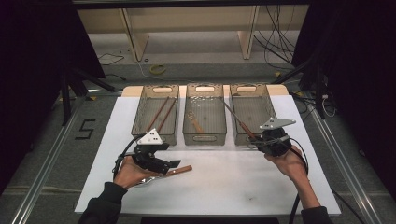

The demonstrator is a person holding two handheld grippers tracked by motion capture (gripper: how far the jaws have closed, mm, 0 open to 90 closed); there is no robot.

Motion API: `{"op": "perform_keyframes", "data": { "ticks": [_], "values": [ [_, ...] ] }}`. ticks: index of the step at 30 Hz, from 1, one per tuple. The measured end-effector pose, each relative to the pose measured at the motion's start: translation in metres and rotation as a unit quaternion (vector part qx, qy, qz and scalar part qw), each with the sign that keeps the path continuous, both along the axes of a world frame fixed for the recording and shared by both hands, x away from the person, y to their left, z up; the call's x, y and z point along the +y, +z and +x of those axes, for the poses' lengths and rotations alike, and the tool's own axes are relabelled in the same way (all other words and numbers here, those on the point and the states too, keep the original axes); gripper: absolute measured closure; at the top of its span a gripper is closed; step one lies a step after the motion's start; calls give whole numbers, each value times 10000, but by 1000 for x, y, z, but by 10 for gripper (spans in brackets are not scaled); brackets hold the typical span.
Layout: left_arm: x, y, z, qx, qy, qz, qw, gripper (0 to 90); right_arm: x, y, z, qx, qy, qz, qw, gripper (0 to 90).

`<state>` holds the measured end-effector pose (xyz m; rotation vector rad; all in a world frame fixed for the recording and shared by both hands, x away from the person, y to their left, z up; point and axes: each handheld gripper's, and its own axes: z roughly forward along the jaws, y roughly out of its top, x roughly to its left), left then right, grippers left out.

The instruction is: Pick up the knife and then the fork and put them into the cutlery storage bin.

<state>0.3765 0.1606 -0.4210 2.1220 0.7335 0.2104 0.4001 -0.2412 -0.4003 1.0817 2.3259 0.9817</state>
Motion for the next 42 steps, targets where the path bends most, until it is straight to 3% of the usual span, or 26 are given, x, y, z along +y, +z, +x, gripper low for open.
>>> {"op": "perform_keyframes", "data": {
  "ticks": [10,17,28,31,42],
  "values": [
    [11,-8,0,55,221,-36,9997,203,-8,10,22,25,-405,102,9991,816],
    [15,-10,-2,5,277,-53,9996,203,-10,12,39,96,-722,23,9973,816],
    [16,-16,-4,4,271,145,9995,201,-10,8,62,377,-1156,103,9925,815],
    [18,-16,-4,-8,289,207,9994,201,-8,7,67,401,-1245,-25,9914,815],
    [21,-16,-2,3,332,207,9992,202,-1,2,80,618,-1449,-134,9874,813]
  ]
}}
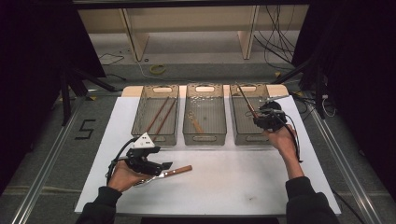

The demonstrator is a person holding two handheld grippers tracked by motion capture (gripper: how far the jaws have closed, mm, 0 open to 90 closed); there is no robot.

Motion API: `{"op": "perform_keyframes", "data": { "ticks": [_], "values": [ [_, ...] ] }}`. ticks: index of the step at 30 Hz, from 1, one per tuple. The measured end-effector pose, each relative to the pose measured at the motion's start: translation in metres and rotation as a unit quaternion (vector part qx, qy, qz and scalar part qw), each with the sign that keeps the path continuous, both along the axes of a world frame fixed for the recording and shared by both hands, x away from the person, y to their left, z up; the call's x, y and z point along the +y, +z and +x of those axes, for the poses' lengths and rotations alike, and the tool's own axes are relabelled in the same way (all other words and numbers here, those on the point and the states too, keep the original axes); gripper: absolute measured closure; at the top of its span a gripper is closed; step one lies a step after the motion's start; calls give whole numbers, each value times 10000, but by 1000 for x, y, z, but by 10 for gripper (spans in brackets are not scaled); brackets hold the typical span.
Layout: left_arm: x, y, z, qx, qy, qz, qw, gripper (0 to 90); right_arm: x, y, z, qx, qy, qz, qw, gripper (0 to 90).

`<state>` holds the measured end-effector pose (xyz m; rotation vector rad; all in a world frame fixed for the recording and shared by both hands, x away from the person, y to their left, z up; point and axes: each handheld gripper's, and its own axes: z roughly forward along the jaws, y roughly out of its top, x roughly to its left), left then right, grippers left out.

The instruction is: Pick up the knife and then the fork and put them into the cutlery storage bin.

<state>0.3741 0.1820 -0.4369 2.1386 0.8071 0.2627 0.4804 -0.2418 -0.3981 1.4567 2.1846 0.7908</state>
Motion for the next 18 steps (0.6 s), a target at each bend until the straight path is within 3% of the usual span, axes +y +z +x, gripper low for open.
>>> {"op": "perform_keyframes", "data": {
  "ticks": [9,10,12,18],
  "values": [
    [2,0,1,23,4,36,10000,202,3,-8,7,216,-147,33,9997,805],
    [2,-1,2,24,6,32,10000,203,4,-9,7,221,-155,51,9996,779],
    [2,0,1,34,16,16,10000,202,5,-9,8,246,-128,131,9995,645],
    [4,0,2,38,28,10,10000,203,5,-6,5,195,28,398,9990,565]
  ]
}}
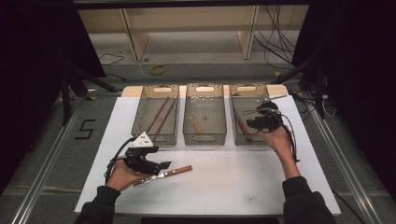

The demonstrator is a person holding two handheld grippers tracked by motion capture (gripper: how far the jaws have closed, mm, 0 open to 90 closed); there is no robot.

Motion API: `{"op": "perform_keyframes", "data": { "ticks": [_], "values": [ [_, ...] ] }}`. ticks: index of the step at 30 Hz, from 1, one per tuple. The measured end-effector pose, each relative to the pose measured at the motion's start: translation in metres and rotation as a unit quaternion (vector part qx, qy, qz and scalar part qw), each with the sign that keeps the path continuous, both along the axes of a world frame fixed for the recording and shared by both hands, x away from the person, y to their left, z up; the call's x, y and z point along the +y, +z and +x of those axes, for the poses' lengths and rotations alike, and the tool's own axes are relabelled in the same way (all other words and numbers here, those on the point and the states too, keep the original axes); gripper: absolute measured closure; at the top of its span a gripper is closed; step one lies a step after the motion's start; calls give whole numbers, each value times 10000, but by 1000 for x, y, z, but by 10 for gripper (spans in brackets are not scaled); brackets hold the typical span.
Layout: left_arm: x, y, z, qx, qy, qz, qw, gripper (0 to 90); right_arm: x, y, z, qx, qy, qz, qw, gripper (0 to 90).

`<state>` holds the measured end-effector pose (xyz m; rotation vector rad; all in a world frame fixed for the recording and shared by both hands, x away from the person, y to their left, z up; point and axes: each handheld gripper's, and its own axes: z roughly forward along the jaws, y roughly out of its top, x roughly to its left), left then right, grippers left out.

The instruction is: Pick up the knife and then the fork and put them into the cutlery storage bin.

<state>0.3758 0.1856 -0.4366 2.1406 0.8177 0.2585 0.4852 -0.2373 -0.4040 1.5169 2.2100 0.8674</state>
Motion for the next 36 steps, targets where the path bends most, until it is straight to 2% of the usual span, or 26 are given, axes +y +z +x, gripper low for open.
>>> {"op": "perform_keyframes", "data": {
  "ticks": [10,16,19,24,30,36],
  "values": [
    [1,0,1,61,-19,63,10000,203,2,11,-15,-265,248,181,9992,427],
    [2,-2,2,215,-53,142,9997,202,6,19,-32,-476,552,395,9966,372],
    [0,-3,2,273,-102,321,9991,203,10,24,-45,-627,754,513,9939,363],
    [-4,-7,2,416,-171,548,9975,205,18,23,-64,-665,1054,528,9908,343],
    [-6,-10,3,493,-194,795,9954,222,27,13,-82,-589,1305,590,9879,329],
    [-9,-15,4,584,-283,1094,9919,248,35,6,-97,-489,1567,613,9845,324]
  ]
}}
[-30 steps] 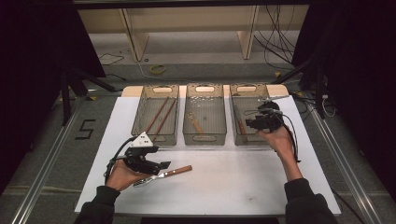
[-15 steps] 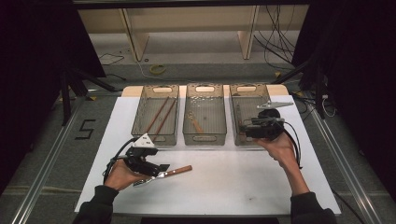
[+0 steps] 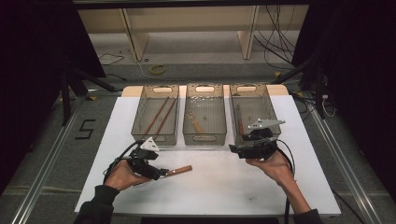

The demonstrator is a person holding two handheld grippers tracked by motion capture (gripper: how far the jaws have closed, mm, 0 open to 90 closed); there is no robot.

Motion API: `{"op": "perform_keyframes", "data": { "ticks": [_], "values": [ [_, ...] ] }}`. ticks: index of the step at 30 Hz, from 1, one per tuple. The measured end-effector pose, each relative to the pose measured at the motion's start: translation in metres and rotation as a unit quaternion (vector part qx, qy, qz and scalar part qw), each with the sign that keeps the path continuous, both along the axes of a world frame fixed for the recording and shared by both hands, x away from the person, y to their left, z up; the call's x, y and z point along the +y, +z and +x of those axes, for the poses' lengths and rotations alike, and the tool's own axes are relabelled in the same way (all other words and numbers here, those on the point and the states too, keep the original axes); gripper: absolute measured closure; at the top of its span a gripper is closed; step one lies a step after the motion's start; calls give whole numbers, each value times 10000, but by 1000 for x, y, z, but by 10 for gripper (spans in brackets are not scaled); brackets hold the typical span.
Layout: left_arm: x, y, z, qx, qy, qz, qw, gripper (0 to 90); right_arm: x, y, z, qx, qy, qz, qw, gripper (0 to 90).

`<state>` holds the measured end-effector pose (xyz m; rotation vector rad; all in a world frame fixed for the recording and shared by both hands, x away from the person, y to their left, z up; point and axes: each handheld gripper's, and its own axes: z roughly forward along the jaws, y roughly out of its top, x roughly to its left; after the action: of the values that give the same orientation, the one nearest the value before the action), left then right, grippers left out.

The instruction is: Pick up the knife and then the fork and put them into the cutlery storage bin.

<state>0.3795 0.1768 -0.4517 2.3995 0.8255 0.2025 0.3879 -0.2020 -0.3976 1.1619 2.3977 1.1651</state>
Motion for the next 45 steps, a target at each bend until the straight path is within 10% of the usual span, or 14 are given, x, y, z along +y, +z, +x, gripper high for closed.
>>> {"op": "perform_keyframes", "data": {
  "ticks": [22,45],
  "values": [
    [-23,-11,5,493,-521,871,9936,511,2,-11,-17,137,250,-10,9996,324],
    [-34,-15,3,542,-804,1104,9891,702,1,-11,-17,180,246,-20,9995,329]
  ]
}}
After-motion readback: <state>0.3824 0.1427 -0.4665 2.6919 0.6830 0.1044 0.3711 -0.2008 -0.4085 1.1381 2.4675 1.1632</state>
